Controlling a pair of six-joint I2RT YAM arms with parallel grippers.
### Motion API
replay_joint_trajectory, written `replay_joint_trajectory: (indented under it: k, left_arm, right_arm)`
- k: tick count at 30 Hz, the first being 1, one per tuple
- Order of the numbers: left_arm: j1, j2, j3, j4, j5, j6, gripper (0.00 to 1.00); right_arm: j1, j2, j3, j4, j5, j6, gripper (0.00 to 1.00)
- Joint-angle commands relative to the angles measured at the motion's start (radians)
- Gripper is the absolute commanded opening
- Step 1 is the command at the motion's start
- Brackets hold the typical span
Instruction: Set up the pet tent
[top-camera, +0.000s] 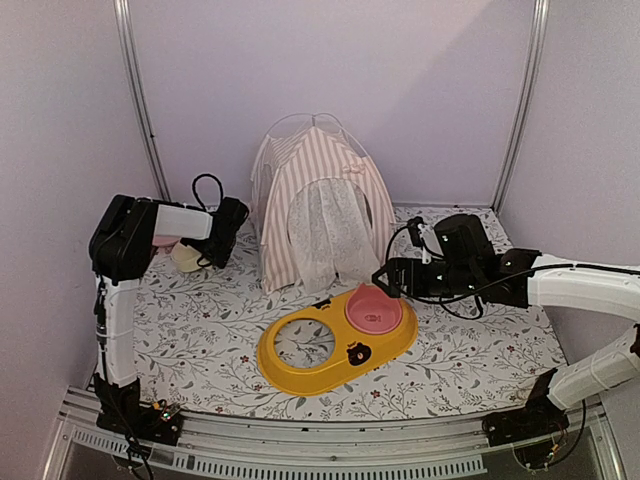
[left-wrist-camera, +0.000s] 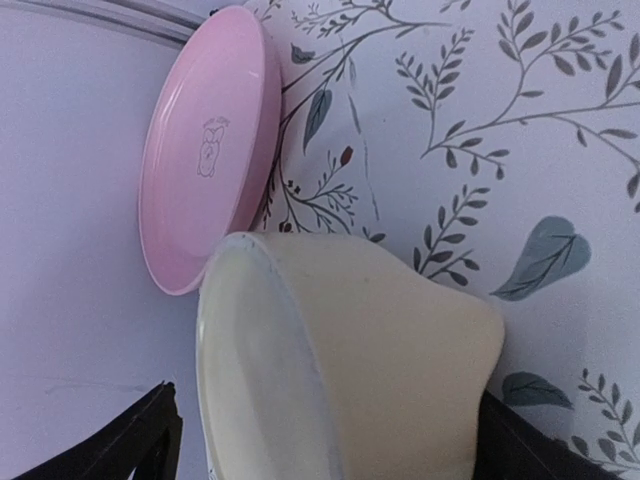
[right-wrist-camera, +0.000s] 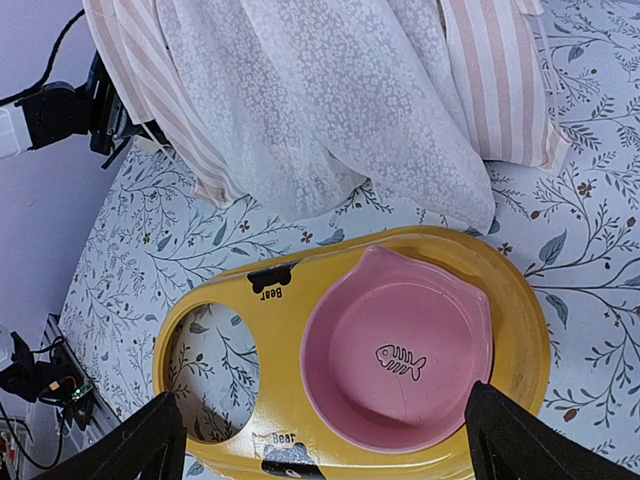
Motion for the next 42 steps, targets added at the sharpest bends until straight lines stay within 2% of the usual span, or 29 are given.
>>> replay_joint_trajectory:
  k: [1,2,5,11,15,20,23,28,33,37,42]
  left_arm:
    - [0.007,0.024,-0.025,0.052,-0.033,0.040,0.94]
    - [0.012,0.031,-0.021,0.052,-0.031,0.042,0.91]
    - [0.023,0.032,-0.022,0.056,-0.002,0.038,0.71]
    - [0.016,-0.051,-0.059,0.065,0.050,0.015,0.28]
    - [0.000,-0.149,-0.070,0.015,0.087,-0.025,0.11]
    - [-0.027,-0.337,-0.110,-0.065,0.207,-0.130,0.07]
    - [-0.035,-0.477,-0.171,-0.078,0.359,-0.196,0.08]
    - [-0.035,-0.756,-0.331,-0.029,0.707,-0.307,0.11]
    - [-0.039,-0.962,-0.562,0.085,1.088,-0.482,0.11]
    - [-0.078,-1.087,-0.777,0.337,1.336,-0.715,0.13]
    - [-0.210,-1.126,-0.982,0.691,1.409,-0.952,0.17]
  right_arm:
    - [0.000,-0.007,-0.009,0.024,-0.005,0.002,0.99]
    - [0.000,-0.007,-0.010,0.024,-0.004,0.002,0.99]
    - [0.000,-0.010,-0.014,0.027,-0.004,0.004,0.99]
    - [0.000,-0.008,-0.014,0.031,-0.004,0.005,0.99]
    - [0.000,0.003,-0.011,0.040,-0.010,0.005,0.99]
    - [0.000,0.021,0.000,0.044,-0.009,0.003,0.99]
    - [0.001,0.025,0.010,0.037,0.007,-0.004,0.99]
    - [-0.004,0.027,0.026,0.019,0.047,-0.024,0.99]
    - [-0.019,0.041,0.040,0.011,0.058,-0.037,0.99]
    - [-0.026,0.056,0.055,0.011,0.055,-0.046,0.99]
    - [-0.028,0.085,0.075,0.006,0.044,-0.052,0.99]
